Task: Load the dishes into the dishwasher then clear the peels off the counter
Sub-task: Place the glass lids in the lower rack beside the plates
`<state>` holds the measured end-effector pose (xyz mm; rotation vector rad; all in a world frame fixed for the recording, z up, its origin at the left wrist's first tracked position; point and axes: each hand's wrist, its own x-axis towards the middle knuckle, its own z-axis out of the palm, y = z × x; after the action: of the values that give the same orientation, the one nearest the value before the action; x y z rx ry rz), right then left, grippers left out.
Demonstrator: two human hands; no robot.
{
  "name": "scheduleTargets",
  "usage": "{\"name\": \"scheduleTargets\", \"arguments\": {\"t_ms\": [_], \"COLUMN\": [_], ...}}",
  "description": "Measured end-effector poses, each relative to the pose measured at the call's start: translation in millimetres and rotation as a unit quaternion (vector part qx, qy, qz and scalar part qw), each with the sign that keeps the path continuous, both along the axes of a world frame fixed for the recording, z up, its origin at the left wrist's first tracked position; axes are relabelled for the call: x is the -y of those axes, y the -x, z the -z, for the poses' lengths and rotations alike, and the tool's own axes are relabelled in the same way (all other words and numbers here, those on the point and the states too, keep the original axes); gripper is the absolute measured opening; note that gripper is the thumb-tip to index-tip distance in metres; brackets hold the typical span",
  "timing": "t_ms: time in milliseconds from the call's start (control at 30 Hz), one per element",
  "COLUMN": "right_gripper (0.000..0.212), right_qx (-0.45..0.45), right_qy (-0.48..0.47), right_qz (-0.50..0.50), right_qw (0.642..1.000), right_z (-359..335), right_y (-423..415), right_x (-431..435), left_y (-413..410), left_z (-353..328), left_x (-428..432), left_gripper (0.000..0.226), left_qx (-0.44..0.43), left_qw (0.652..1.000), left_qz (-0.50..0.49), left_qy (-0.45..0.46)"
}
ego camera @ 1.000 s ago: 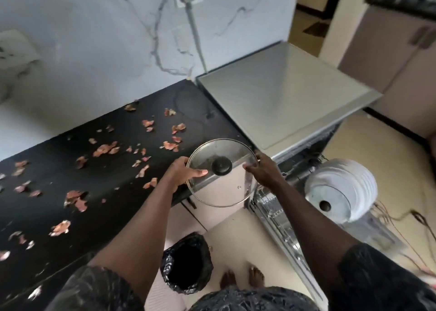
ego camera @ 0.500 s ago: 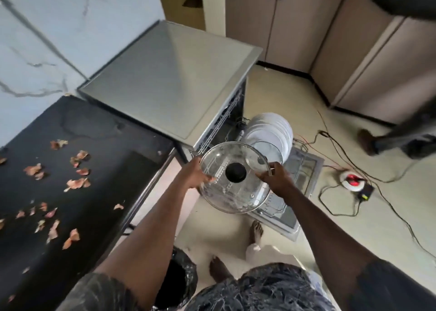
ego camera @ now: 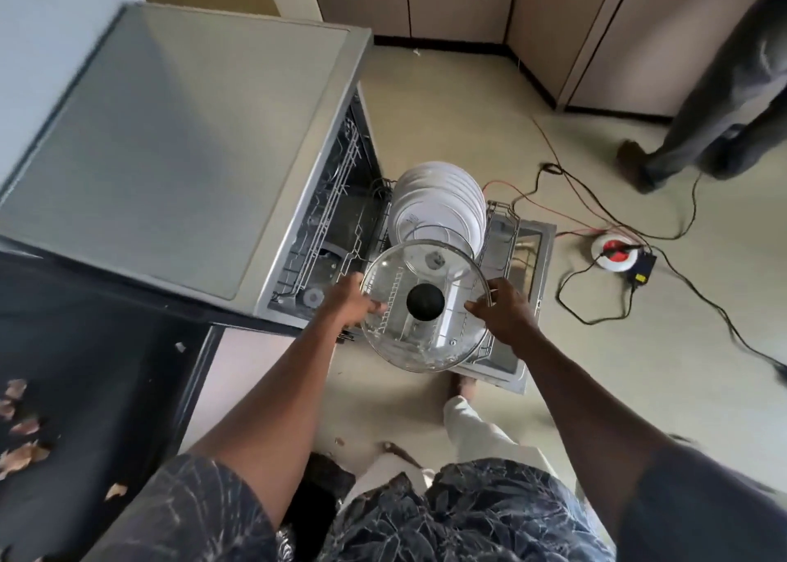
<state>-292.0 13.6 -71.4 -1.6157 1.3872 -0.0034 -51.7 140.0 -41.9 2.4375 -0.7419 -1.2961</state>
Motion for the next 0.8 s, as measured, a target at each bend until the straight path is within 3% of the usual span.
{"name": "scheduleTargets", "arguments": {"t_ms": [233, 433, 600, 800], "right_gripper": [0.025, 0.031, 0.032, 0.038], "right_qx": [-0.018, 0.011, 0.034, 0.013], "right_qy": [-0.01, 0.002, 0.022, 0.071], "right_qz": [-0.008, 0.044, 0.082, 0.117], "right_qw": [1.0, 0.999, 0.996, 0.99], "right_z": [53.6, 121.3, 186.3, 252.0], "right_y": [-9.2, -39.5, -68.3, -92.1], "right_x": [41.3, 69.1, 99.6, 130.9], "left_y": [-19.5, -51.3, -72.5, -96.0], "left_z": [43.2, 119.3, 186.8, 251.5], "left_x": [45.0, 94.0, 138.4, 187.0], "left_gripper": [0.076, 0.073, 0.047, 0.055], "left_qx": [0.037, 0.098, 0.138, 0.161], "left_qw": [0.999, 0.994, 0.988, 0.983], "left_qz": [0.012, 0.04, 0.062, 0.074], "left_qy": [-0.022, -0.005, 0.018, 0.046]}}
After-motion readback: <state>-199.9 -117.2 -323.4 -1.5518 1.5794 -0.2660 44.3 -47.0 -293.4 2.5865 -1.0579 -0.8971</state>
